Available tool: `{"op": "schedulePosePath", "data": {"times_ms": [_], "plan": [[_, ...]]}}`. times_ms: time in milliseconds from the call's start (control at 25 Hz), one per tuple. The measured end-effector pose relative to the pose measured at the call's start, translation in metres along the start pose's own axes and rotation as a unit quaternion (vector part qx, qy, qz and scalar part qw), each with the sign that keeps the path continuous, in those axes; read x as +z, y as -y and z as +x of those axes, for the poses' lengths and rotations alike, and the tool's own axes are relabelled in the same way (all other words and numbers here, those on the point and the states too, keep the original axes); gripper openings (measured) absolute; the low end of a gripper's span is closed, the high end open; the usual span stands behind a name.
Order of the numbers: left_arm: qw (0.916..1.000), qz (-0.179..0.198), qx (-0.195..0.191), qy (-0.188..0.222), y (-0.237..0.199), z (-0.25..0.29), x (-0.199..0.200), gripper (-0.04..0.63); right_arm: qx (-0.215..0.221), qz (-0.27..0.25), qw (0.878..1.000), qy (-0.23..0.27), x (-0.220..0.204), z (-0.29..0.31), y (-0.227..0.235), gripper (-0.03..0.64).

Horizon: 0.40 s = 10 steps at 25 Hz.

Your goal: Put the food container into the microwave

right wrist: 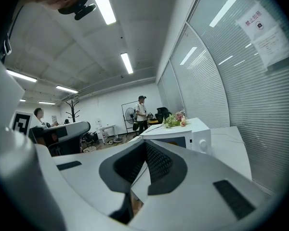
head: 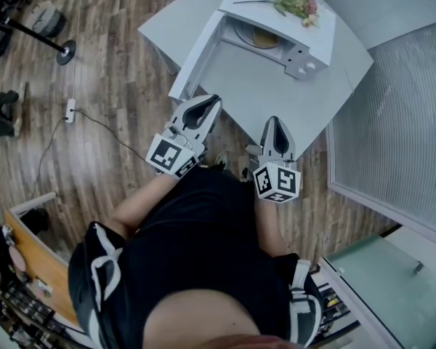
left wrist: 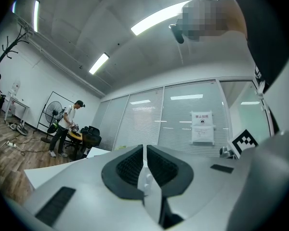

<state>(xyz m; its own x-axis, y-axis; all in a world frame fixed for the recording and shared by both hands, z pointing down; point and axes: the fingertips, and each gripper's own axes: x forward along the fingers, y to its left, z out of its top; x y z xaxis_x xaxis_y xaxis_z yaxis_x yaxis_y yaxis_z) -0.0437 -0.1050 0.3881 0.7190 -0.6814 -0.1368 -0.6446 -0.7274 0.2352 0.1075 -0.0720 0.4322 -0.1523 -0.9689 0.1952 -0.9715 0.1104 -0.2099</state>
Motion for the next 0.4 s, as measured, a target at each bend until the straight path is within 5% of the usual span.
{"op": "schedulePosePath", "data": {"times_ms": [400], "plan": [[1.0000,-0.004,-0.001,-0.001,0.0062,-0.0002,-0.0018,0.043,-0.002,-0.002,1.000,-0.005,-0.0022,-0.0042,0.0019,0.025]]}}
